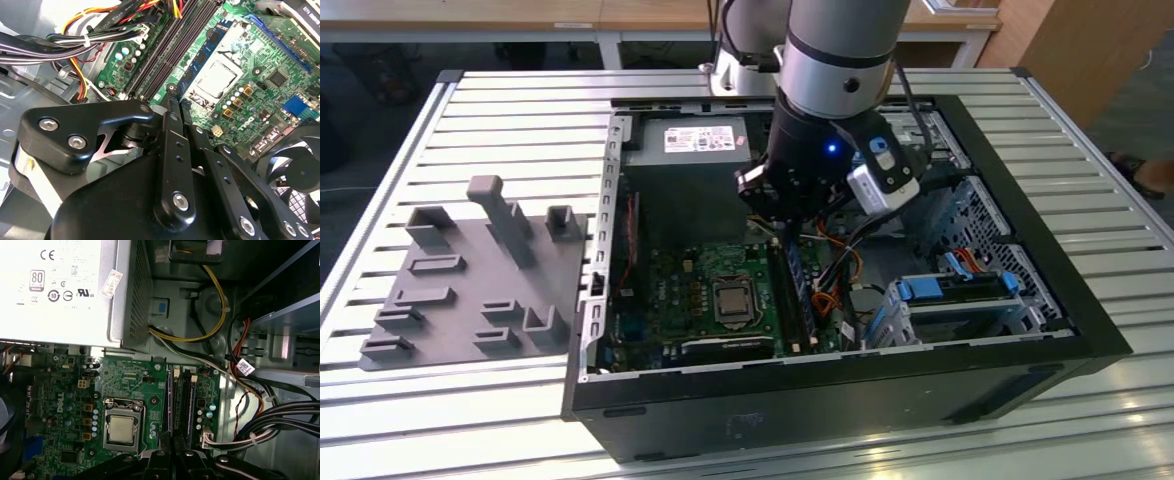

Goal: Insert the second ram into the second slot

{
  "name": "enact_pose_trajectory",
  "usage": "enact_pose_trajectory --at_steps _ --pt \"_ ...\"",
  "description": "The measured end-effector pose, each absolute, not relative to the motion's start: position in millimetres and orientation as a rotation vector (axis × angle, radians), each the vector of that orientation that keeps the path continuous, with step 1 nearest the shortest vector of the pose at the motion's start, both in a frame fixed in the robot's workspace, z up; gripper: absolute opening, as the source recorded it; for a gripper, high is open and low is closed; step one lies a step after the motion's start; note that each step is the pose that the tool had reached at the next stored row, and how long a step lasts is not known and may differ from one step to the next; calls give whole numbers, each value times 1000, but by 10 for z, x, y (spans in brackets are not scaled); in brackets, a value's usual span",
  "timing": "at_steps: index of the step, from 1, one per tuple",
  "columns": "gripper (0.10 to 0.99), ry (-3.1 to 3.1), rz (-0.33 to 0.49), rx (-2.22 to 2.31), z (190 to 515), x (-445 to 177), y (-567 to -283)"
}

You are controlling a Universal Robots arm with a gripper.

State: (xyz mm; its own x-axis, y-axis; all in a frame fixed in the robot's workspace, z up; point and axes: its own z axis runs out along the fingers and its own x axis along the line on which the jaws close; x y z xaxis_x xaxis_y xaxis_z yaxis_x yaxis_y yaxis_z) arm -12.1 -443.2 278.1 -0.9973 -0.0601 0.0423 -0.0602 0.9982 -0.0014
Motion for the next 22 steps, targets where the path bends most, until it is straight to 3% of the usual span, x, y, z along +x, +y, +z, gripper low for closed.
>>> enact_pose_trajectory --at_steps 22 --pt "137 -3098 5 93 2675 -121 -4432"
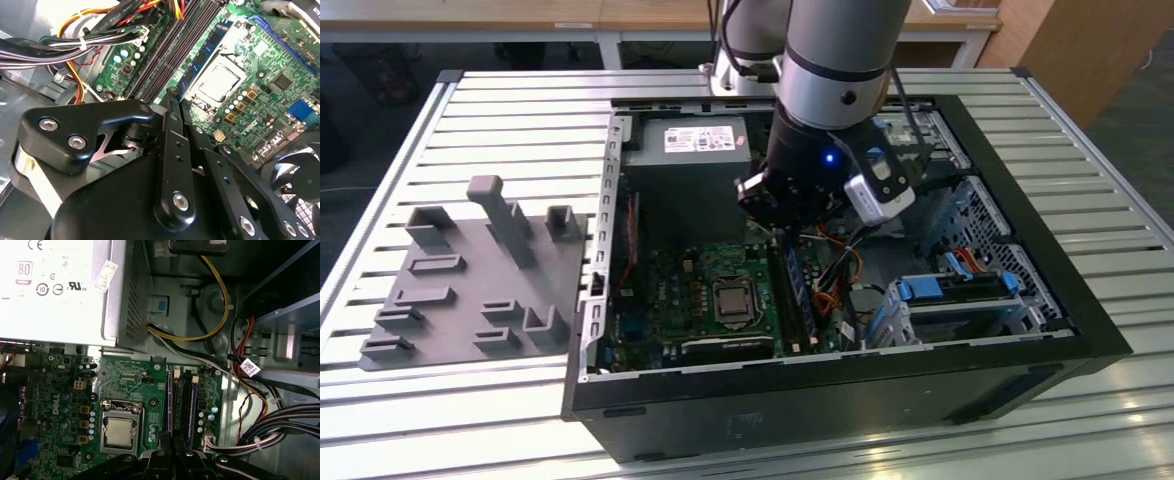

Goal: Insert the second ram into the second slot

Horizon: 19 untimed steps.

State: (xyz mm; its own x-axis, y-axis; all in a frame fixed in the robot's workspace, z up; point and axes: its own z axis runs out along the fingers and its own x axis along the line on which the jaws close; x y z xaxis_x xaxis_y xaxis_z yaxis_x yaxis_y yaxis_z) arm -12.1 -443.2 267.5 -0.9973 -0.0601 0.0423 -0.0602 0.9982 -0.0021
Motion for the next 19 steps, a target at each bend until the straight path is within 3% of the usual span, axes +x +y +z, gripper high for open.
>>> enact_pose_trajectory --at_steps 19 --pt "137 -3098 5 -3 2564 -121 -4561"
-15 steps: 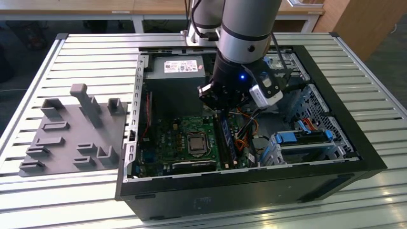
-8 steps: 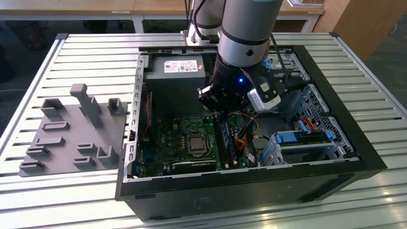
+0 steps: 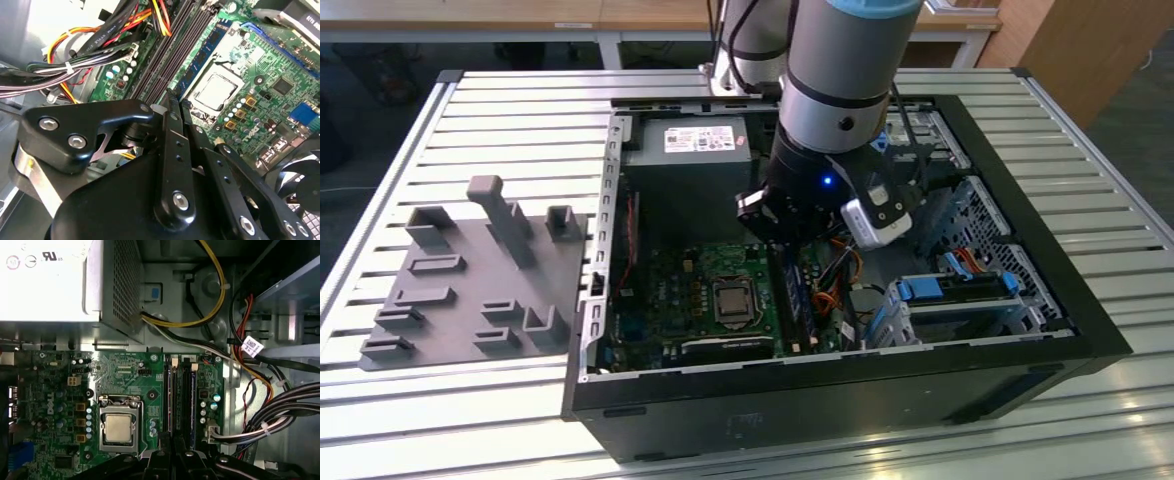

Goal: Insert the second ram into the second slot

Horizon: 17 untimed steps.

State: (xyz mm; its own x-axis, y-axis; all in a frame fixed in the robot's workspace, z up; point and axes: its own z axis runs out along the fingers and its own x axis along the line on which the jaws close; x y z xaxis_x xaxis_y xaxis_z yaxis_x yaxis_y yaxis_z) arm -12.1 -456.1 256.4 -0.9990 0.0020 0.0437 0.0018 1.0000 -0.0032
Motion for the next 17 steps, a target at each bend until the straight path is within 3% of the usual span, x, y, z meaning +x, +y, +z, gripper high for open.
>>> enact_pose_trajectory --at_steps 17 --pt "137 -3098 5 -9 2373 -110 -4577"
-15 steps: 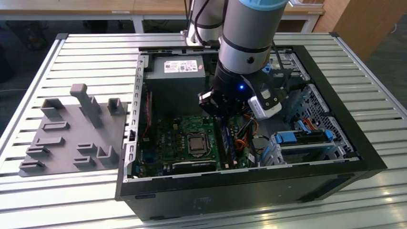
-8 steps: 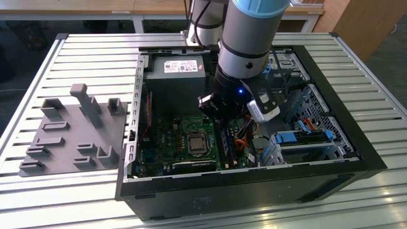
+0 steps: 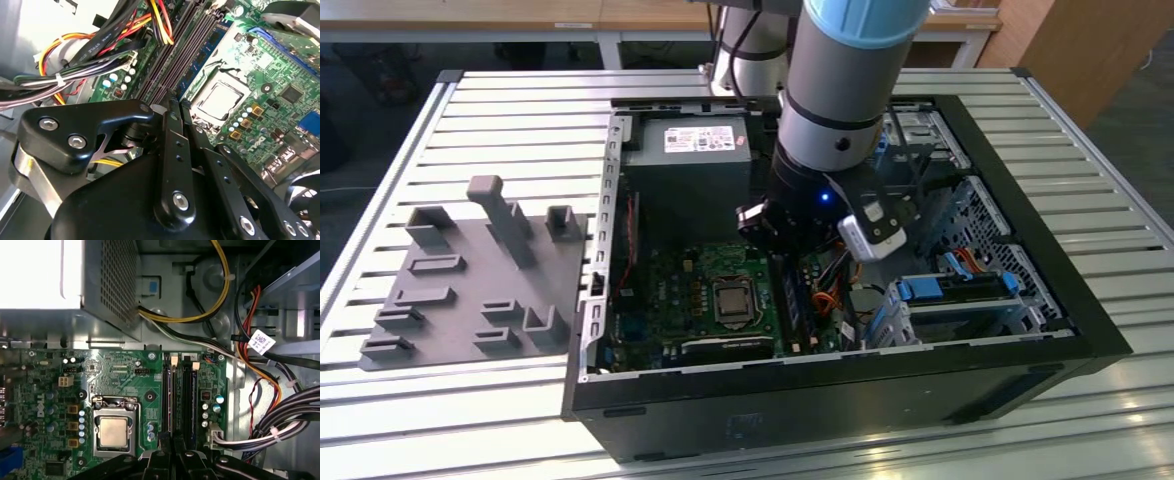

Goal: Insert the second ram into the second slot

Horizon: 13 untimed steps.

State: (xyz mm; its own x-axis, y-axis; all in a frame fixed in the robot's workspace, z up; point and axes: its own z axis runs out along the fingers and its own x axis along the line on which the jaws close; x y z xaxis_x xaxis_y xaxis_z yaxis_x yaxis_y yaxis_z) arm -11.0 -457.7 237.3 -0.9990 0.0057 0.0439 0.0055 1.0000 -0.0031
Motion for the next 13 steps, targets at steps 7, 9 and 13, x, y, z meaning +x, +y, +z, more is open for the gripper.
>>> enact_pose_trajectory --at_steps 7,9,13 --pt "137 -3095 4 -29 2272 -110 -4588" --pt "137 -3093 5 -28 2268 -110 -4589" --pt "137 -3093 4 -28 2267 -110 -4589"
